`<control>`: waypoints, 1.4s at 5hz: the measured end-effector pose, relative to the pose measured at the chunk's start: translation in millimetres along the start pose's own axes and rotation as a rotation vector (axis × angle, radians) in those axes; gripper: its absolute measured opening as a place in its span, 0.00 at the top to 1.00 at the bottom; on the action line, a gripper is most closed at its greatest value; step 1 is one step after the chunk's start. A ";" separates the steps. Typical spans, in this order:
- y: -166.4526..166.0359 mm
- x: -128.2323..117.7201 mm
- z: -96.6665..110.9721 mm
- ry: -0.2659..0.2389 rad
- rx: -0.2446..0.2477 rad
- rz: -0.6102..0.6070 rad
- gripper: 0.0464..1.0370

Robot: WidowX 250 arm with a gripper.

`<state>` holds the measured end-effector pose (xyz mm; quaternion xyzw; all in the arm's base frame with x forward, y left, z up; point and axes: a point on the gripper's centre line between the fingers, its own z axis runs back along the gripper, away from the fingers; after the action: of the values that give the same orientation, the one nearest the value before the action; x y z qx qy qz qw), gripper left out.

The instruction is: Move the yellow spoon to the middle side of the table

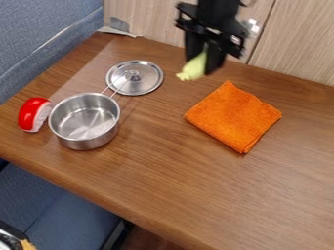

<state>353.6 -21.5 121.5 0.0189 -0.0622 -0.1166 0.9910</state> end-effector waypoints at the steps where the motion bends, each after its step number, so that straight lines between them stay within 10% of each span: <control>1: 27.1 2.1 -14.5 0.025 0.023 0.139 0.63; 5: 50.4 -17.2 -100.5 0.167 0.045 0.193 0.63; 6: 53.7 -16.3 -101.1 0.167 0.038 0.193 0.55; 7: 55.6 -15.5 -100.8 0.187 0.020 0.176 0.24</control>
<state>364.2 38.5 22.6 0.0339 0.0281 -0.0266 0.9987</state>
